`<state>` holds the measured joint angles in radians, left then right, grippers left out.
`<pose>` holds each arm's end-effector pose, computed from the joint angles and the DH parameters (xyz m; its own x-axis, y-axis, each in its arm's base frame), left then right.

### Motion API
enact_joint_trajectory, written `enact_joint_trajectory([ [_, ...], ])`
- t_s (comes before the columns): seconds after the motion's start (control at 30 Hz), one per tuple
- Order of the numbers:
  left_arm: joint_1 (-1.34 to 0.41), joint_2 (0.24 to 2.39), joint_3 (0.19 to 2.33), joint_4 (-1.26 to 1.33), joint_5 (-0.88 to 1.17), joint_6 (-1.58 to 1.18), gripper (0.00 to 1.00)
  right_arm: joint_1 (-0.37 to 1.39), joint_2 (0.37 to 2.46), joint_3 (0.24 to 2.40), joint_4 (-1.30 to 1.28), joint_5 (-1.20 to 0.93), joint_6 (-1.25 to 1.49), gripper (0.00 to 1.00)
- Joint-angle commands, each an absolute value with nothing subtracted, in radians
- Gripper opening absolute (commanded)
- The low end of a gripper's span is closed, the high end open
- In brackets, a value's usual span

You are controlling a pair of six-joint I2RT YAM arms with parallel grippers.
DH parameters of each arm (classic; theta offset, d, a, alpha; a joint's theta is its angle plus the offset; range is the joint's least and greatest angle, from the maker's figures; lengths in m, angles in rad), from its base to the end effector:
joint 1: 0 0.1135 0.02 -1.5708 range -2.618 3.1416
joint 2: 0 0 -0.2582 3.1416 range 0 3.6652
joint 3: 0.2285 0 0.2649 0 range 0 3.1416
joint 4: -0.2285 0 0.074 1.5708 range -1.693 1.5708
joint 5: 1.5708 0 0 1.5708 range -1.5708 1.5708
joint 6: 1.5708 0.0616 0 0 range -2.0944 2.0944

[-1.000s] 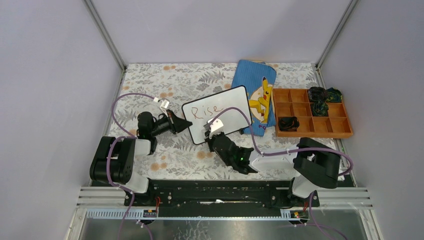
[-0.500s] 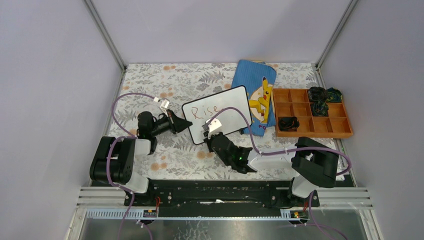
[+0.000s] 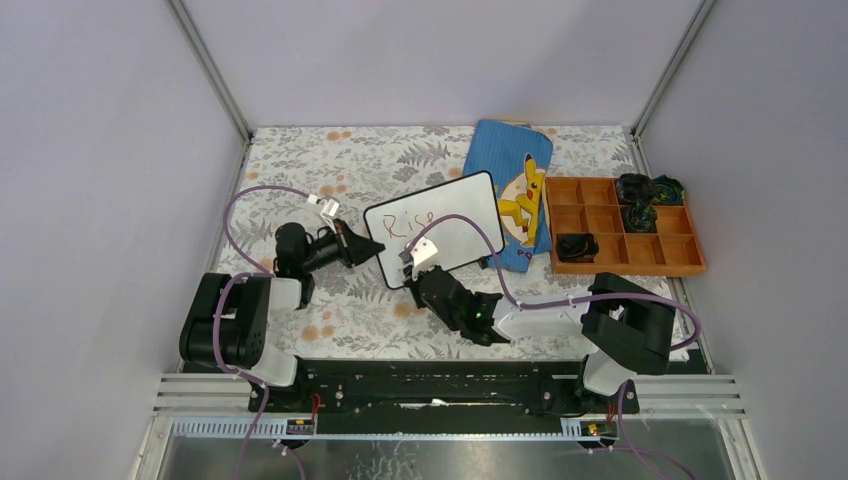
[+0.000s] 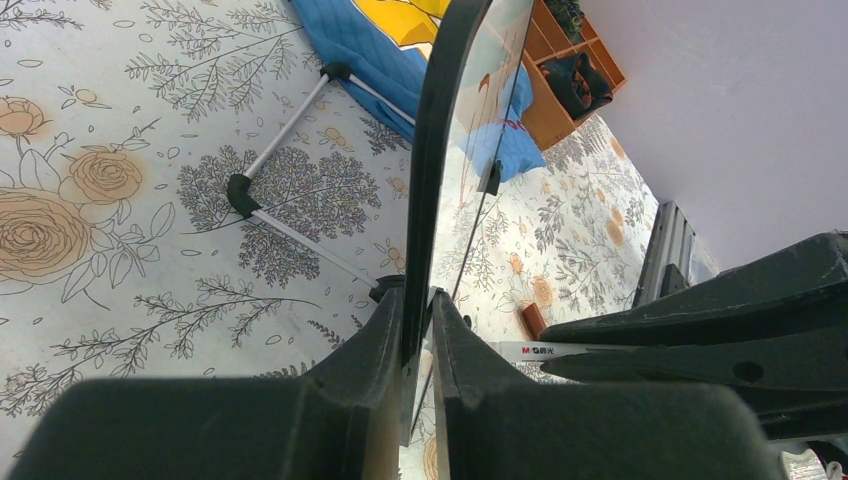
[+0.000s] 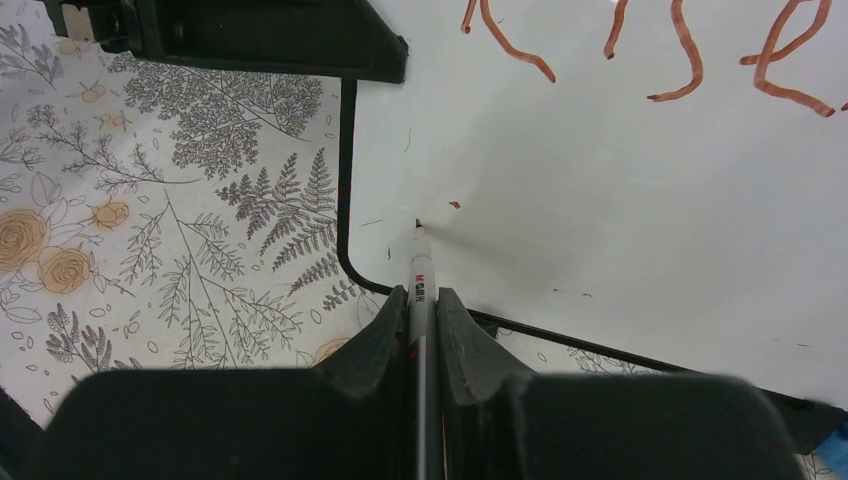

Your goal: Write a sentence on the whiteboard

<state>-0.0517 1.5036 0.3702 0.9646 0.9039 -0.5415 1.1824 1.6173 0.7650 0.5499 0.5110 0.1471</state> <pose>0.2739 -0.0626 0.1440 -0.5589 -0.2903 -0.7767 0.6038 0.4995 -0.6212 0.1676 0.3301 0.1786 -0.2040 -0.1609 -0.9657 -0.6071 0.7946 -0.0042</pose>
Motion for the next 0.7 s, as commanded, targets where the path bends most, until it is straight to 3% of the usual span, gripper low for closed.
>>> enact_joint_trajectory([
  [0.0, -0.067, 1.513, 0.374, 0.860, 0.853, -0.495, 0.00, 1.175, 1.618, 0.795, 0.507, 0.556, 0.170, 0.00],
  [0.67, -0.074, 1.506, 0.374, 0.850, 0.850, -0.486, 0.00, 1.169, 1.601, 0.769, 0.448, 0.661, 0.218, 0.00],
])
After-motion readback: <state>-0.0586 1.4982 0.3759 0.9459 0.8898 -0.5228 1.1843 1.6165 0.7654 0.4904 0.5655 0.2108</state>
